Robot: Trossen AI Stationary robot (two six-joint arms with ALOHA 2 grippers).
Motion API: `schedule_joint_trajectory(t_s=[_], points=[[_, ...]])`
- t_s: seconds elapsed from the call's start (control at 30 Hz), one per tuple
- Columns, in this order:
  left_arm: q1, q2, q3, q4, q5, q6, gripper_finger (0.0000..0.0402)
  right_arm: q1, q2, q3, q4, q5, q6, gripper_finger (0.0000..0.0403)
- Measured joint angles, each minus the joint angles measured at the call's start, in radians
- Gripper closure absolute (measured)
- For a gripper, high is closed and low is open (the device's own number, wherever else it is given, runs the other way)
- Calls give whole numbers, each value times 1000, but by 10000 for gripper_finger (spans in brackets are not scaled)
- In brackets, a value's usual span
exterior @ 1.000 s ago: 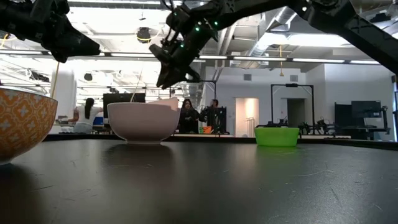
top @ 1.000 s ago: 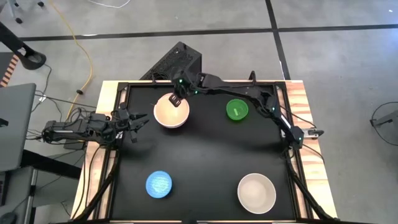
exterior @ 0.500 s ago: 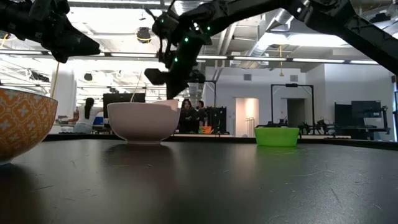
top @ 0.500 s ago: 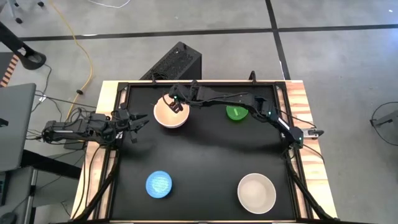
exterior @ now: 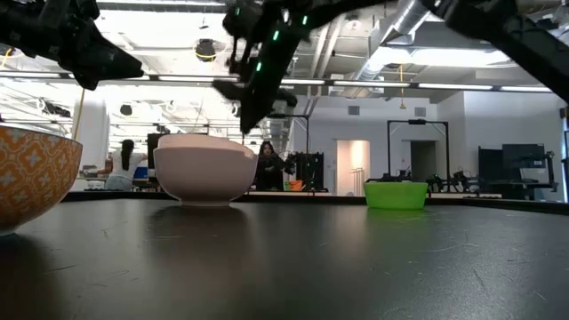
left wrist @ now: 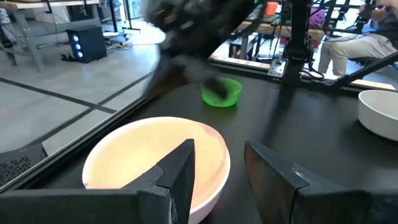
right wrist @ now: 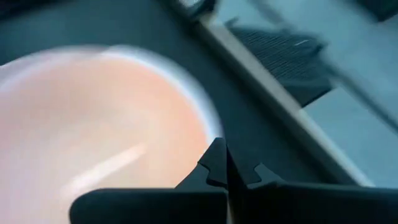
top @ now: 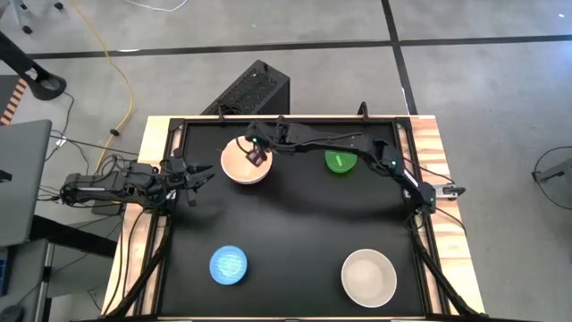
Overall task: Nest bowls inside each other
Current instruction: Stack the gray bowl on top of the light orange bowl
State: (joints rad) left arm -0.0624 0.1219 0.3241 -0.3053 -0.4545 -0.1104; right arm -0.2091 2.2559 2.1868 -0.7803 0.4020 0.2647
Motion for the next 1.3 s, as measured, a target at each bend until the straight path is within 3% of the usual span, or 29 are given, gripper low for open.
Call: schedule_joint_trajectory(t_s=[0.23, 0.47, 0.87, 1.1, 1.3], points=[[0, 0, 0, -22, 22, -5, 274, 134, -136, 2, -350, -268, 146, 397], [0, 0, 0, -21, 87, 0, 274, 382, -227, 2, -731, -294, 356, 397], [0, 0, 0, -18, 119, 20, 274, 774, -256, -72, -791, -235, 1041, 397], [0, 0, 0, -5, 119, 29, 274, 989, -401, -315, -781, -213, 1495, 397], [0, 0, 0, -3, 110, 38, 274, 1094, -576, -627, -656, -223, 1827, 397]])
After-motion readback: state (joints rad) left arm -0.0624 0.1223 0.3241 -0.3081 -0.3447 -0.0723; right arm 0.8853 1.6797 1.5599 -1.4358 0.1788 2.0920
